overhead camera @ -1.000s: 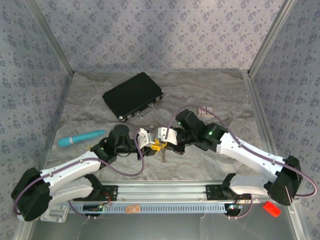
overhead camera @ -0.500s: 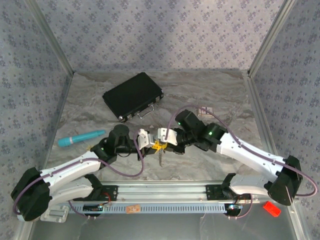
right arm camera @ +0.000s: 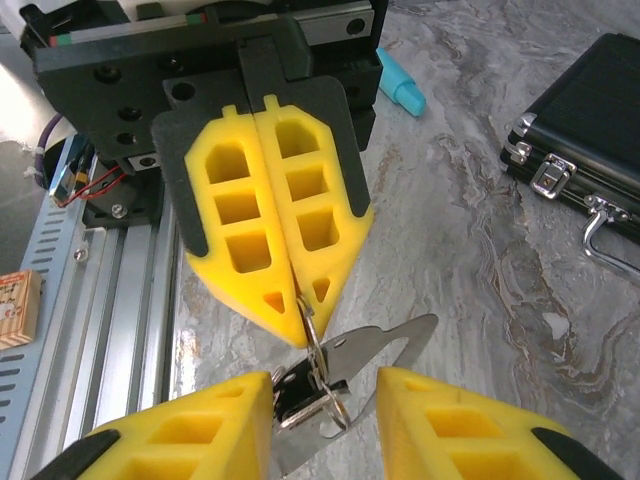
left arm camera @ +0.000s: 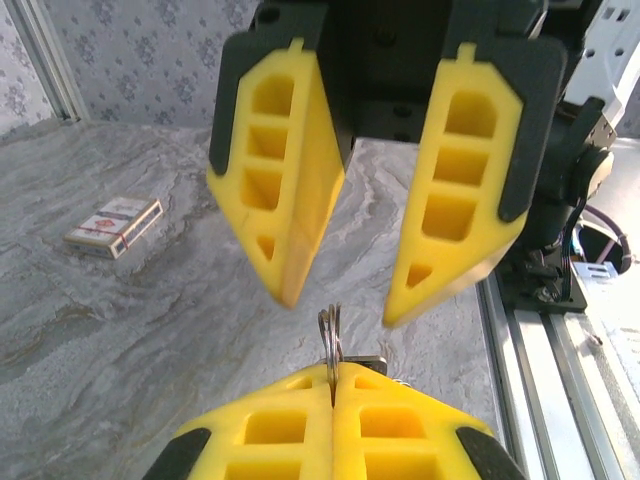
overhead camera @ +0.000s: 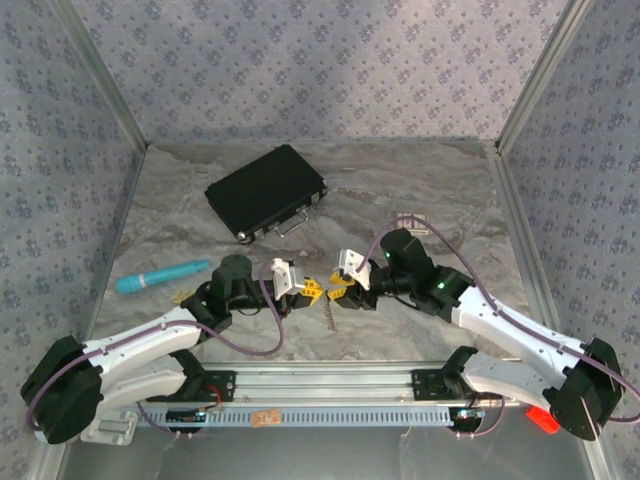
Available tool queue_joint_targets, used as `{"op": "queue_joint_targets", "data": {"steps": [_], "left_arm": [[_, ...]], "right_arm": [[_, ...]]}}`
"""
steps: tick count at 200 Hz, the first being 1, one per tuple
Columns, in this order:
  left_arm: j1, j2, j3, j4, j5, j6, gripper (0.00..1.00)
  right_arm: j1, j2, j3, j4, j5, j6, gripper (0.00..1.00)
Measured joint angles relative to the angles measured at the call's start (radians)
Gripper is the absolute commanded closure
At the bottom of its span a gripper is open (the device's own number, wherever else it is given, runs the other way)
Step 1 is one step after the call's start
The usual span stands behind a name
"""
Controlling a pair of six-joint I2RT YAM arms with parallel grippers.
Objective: Put the keys on the keyring
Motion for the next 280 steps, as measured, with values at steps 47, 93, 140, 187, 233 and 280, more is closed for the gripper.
{"op": "queue_joint_targets", "data": {"steps": [47, 93, 140, 187, 233, 280], "left_arm": [[0.002, 0.0, -0.005, 0.037, 0.005, -0.026, 0.99], [0.0, -0.017, -0.003, -0.017, -0.009, -0.012, 0.74], [0.0, -0.034, 0.068, -0.169, -0.013, 0.05, 0.75], [0.0, -0.024, 0.081, -0.212, -0.006, 0.074, 0.81], [0.0, -0.013, 0.106, -0.22, 0.021, 0.076, 0.88], [0.0, -0.003, 0.11, -0.217, 0.04, 0.079, 1.0]], "right_arm": [[0.002, 0.028, 0.0, 0.033, -0.031, 0.021, 1.0], [0.01, 0.043, 0.048, -0.071, -0.025, -0.035, 1.0], [0.04, 0.103, 0.203, -0.283, 0.054, -0.168, 1.0], [0.078, 0.159, 0.281, -0.401, 0.103, -0.244, 1.0], [0.098, 0.187, 0.305, -0.416, 0.118, -0.258, 1.0], [0.089, 0.168, 0.283, -0.389, 0.119, -0.219, 0.66]]}}
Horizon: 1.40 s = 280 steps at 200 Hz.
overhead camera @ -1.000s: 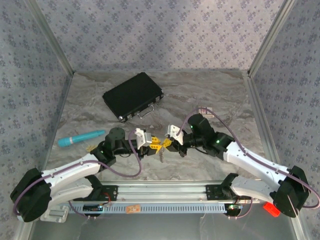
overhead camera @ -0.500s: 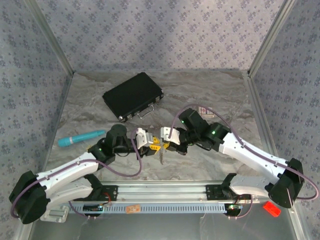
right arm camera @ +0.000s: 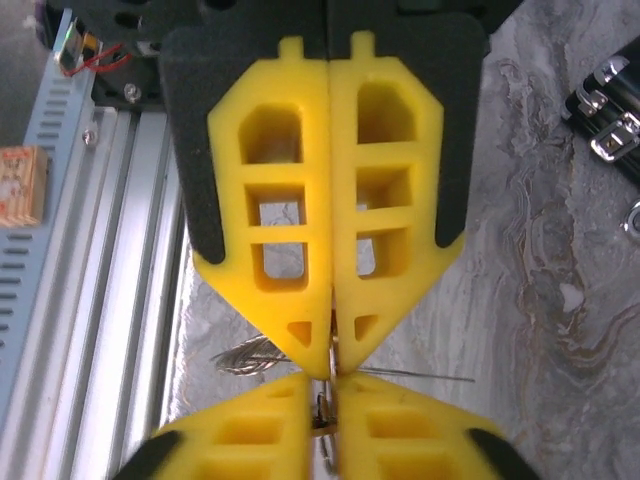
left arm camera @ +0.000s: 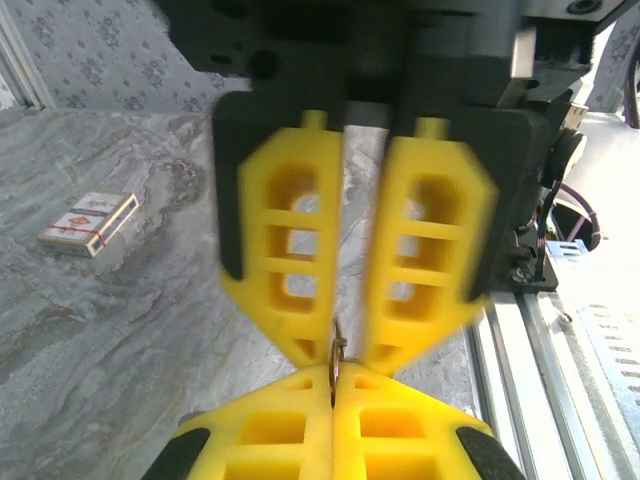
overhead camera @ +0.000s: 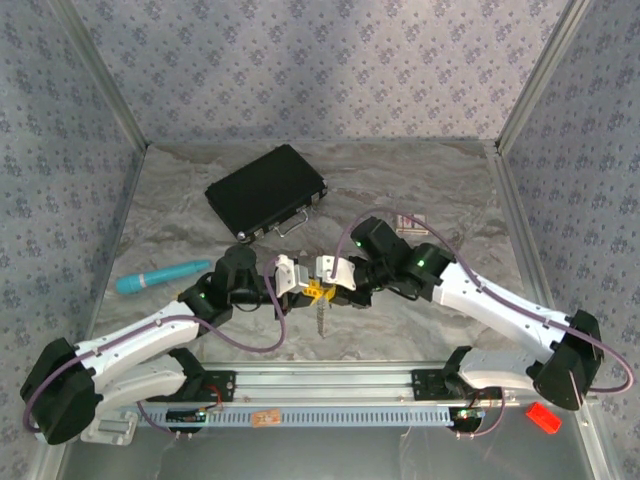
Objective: Put the keys on the keyring
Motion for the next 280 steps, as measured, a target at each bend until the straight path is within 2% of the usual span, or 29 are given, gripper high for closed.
{"op": "queue_joint_targets", "data": {"steps": [20, 46, 91, 193, 207, 229, 240, 264, 280], "left_arm": [[0.0, -0.001, -0.008, 0.021, 0.0, -0.009, 1.0], [0.0, -0.001, -0.053, 0.11, 0.0, -0.043, 1.0], [0.0, 0.021, -0.105, 0.257, 0.001, -0.111, 1.0], [0.0, 0.06, -0.108, 0.377, 0.029, -0.168, 1.0], [0.0, 0.06, -0.108, 0.385, 0.034, -0.171, 1.0], [0.0, 0.06, -0.109, 0.389, 0.033, -0.175, 1.0], [0.001, 0.06, -0.11, 0.389, 0.033, -0.175, 1.0], [0.001, 0.053, -0.11, 0.375, 0.03, -0.168, 0.9], [0.0, 0.031, -0.109, 0.337, 0.021, -0.152, 0.77]], "right_arm": [[-0.05, -0.094, -0.098, 0.103, -0.039, 0.055, 0.59], [-0.116, -0.229, -0.245, 0.257, -0.091, 0.159, 0.58], [-0.117, -0.27, -0.357, 0.423, -0.129, 0.278, 0.59], [-0.118, -0.236, -0.361, 0.497, -0.176, 0.317, 0.79], [-0.118, -0.227, -0.361, 0.497, -0.179, 0.317, 0.84], [-0.118, -0.214, -0.36, 0.496, -0.192, 0.306, 1.0], [-0.118, -0.211, -0.358, 0.492, -0.2, 0.304, 1.0], [-0.118, -0.207, -0.338, 0.458, -0.205, 0.291, 1.0], [-0.117, -0.199, -0.306, 0.41, -0.205, 0.265, 1.0]]}}
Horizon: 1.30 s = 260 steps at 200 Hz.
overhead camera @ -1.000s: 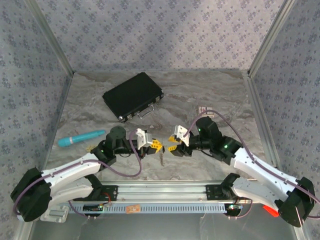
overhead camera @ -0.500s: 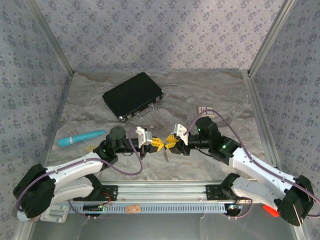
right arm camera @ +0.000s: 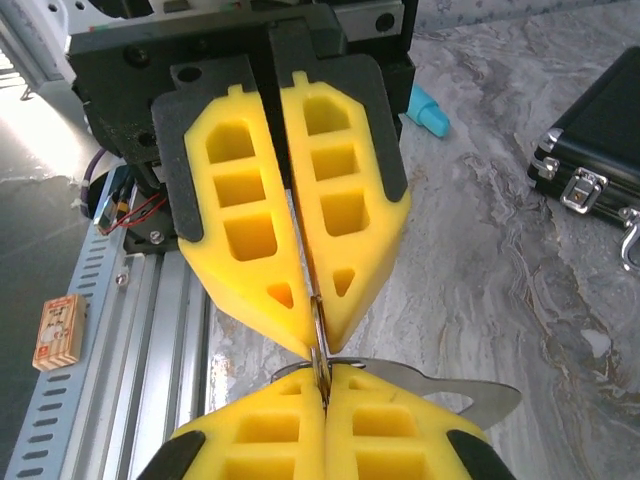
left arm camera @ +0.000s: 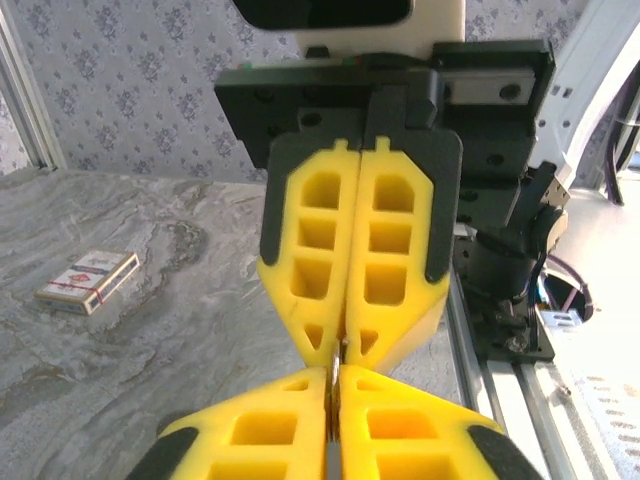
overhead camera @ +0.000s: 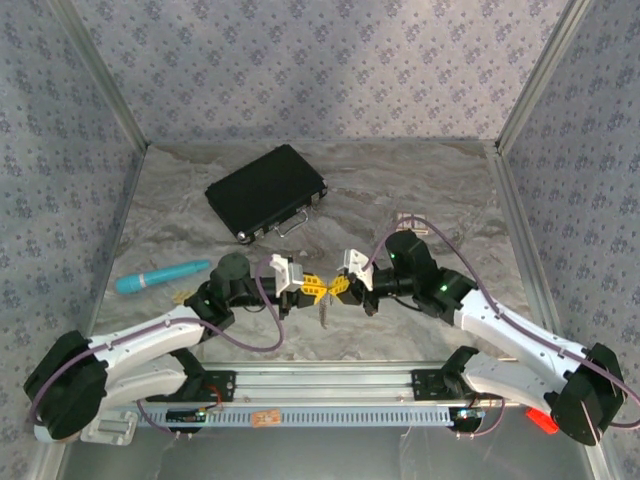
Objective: Put the keys on the keyring
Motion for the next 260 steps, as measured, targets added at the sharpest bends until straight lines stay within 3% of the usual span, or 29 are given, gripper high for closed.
{"op": "queue_joint_targets", "data": {"steps": [46, 107, 155, 177, 199, 209, 241, 260], "left_arm": [[0.0, -0.044, 0.047, -0.2, -0.027, 0.089, 0.75], [0.0, -0.046, 0.068, -0.286, -0.032, 0.129, 0.77], [0.0, -0.032, 0.08, -0.296, -0.014, 0.134, 0.85], [0.0, -0.032, 0.085, -0.307, -0.001, 0.14, 0.99], [0.0, -0.032, 0.088, -0.314, 0.012, 0.147, 1.0], [0.0, -0.032, 0.089, -0.314, 0.013, 0.147, 1.0], [0.0, -0.032, 0.076, -0.285, 0.013, 0.143, 1.0], [0.0, -0.032, 0.065, -0.267, 0.013, 0.142, 1.0]], "right_arm": [[0.007, 0.063, 0.154, -0.2, 0.038, -0.128, 1.0], [0.063, 0.159, 0.277, -0.409, 0.114, -0.269, 1.0], [0.101, 0.219, 0.336, -0.474, 0.153, -0.315, 1.0], [0.109, 0.232, 0.347, -0.486, 0.164, -0.319, 1.0], [0.105, 0.22, 0.341, -0.475, 0.17, -0.293, 0.7], [0.097, 0.189, 0.315, -0.438, 0.168, -0.28, 0.63], [0.05, 0.017, 0.174, -0.319, 0.164, -0.177, 0.59], [0.049, -0.005, 0.135, -0.277, 0.158, -0.13, 0.59]]}}
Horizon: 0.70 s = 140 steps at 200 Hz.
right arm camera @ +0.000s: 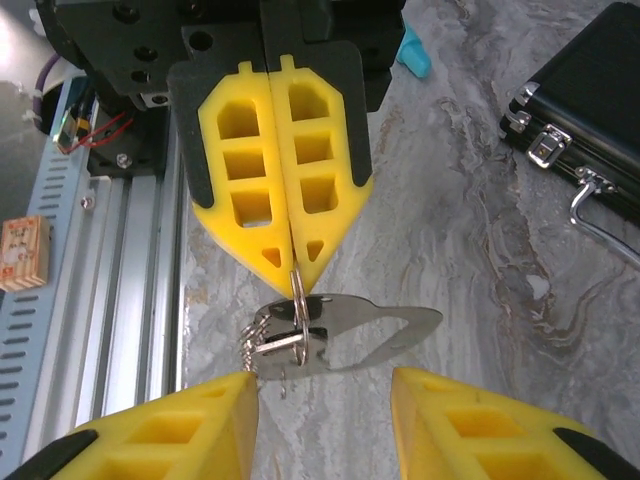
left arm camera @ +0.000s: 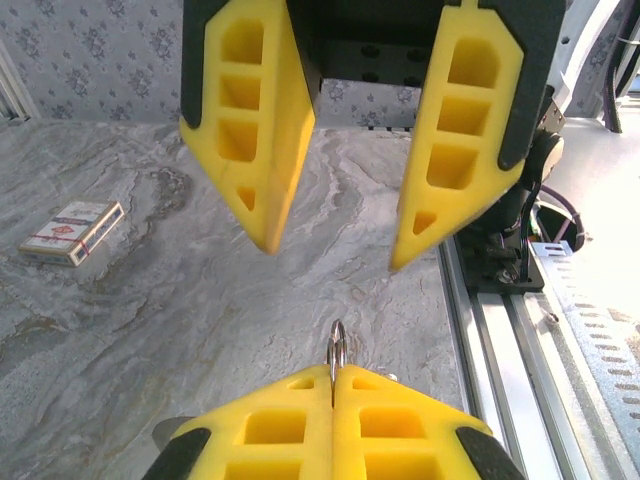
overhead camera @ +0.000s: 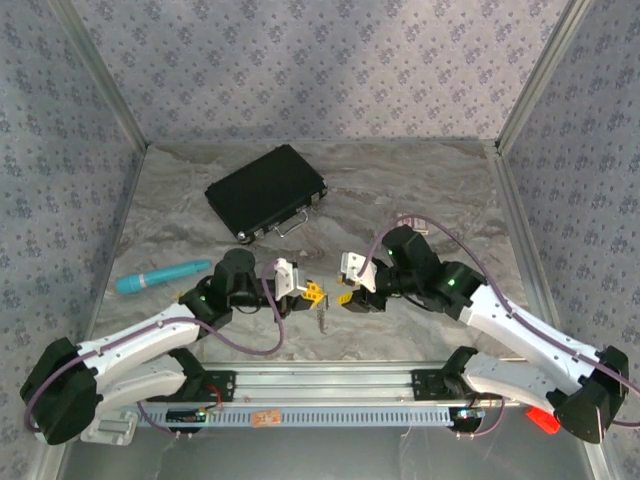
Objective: Put the keys on the keyring
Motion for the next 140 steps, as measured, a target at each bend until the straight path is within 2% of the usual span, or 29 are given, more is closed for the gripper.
{"op": "queue_joint_targets", "data": {"steps": [40, 83, 106, 140], "left_arm": [[0.0, 0.0, -0.003, 0.03, 0.0, -0.007, 1.0], [0.0, 0.0, -0.007, 0.043, 0.0, -0.018, 1.0], [0.0, -0.001, -0.015, 0.05, -0.003, -0.023, 1.0], [0.001, -0.001, -0.019, 0.063, -0.003, -0.027, 1.0]], "right_arm": [[0.001, 0.022, -0.031, 0.06, -0.011, 0.06, 0.64], [0.001, 0.058, -0.031, 0.08, -0.038, 0.089, 0.84], [0.0, 0.062, -0.031, 0.079, -0.057, 0.082, 1.0], [-0.019, 0.062, -0.03, 0.066, -0.079, 0.082, 1.0]]}}
